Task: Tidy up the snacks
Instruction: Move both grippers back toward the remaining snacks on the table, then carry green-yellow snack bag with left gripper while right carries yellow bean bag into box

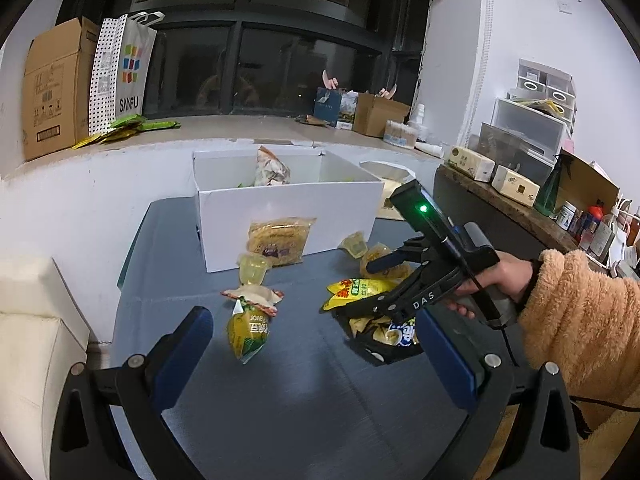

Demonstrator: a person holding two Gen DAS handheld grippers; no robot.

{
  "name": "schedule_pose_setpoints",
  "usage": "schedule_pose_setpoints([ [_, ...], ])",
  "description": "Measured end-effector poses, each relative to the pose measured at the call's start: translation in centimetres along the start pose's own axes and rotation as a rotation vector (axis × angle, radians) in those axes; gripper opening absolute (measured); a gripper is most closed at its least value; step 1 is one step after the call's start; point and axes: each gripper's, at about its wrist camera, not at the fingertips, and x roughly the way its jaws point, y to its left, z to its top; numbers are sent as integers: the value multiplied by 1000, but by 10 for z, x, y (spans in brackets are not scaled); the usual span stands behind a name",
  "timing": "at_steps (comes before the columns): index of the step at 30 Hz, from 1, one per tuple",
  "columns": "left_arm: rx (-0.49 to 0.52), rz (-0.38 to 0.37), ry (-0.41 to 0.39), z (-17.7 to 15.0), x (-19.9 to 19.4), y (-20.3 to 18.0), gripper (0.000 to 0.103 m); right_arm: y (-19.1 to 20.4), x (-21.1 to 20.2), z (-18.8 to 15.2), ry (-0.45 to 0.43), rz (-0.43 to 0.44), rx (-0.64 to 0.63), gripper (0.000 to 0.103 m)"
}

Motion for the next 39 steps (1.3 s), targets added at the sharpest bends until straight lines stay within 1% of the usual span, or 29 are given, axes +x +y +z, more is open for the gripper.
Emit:
schedule_pose_setpoints([
  [1, -4, 4, 3, -1, 1, 1, 103, 1, -1, 0, 2, -11, 1, 97],
  [2, -11, 4, 8, -2, 2, 3, 103, 0, 0, 0, 18, 9, 8, 73],
  [3, -18, 1, 11, -2, 4, 4, 103, -2, 1, -1, 29, 2, 23, 57],
  [4, -27, 1, 13, -3, 4, 6, 103, 0, 1, -2, 29, -18, 16, 57],
  [5, -34, 3, 15, -3, 5, 7, 103, 4, 0, -4, 26, -47, -13, 53],
  [6, -37, 4, 16, -4, 6, 8, 103, 5, 0, -4, 22, -57, -18, 50],
  [7, -38, 5, 17, -4, 6, 9, 103, 5, -1, -5, 15, -56, 0, 48],
  [9, -40, 20, 25, -5, 8, 11, 103, 6, -8, -8, -32, -90, 24, 43],
  [12, -50, 28, 38, -7, 12, 17, 103, 8, -30, -13, -125, -84, 87, 39],
  [17, -48, 42, 74, -10, 27, 23, 103, 18, -90, -32, -326, -60, 199, 39],
  [20, -32, 53, 104, -8, 45, 26, 103, 33, -119, -49, -400, -62, 239, 39],
  [23, -27, 77, 162, -7, 72, 33, 103, 43, -139, -71, -463, -57, 267, 39],
  [25, -27, 90, 196, -8, 92, 42, 103, 48, -147, -83, -493, -47, 298, 39],
  [26, -28, 89, 228, -9, 103, 46, 103, 49, -151, -91, -512, -40, 329, 39],
  [29, -30, 83, 286, -14, 127, 56, 102, 46, -154, -108, -531, -8, 393, 39],
  [30, -33, 71, 294, -14, 132, 59, 94, 47, -154, -113, -527, -18, 400, 39],
  [31, -30, 61, 303, -15, 135, 60, 66, 47, -153, -116, -521, -24, 402, 39],
  [32, -18, 56, 325, -17, 139, 61, 43, 46, -151, -119, -512, -27, 409, 39],
  [33, -5, 63, 326, -18, 140, 61, 37, 44, -150, -121, -513, -20, 420, 39],
  [36, 4, 58, 310, -21, 133, 59, 36, 42, -148, -126, -521, -2, 439, 39],
  [38, 8, 44, 285, -22, 121, 56, 36, 43, -148, -125, -527, 0, 436, 39],
  [39, 13, 51, 273, -21, 115, 55, 36, 43, -148, -124, -528, 3, 435, 39],
])
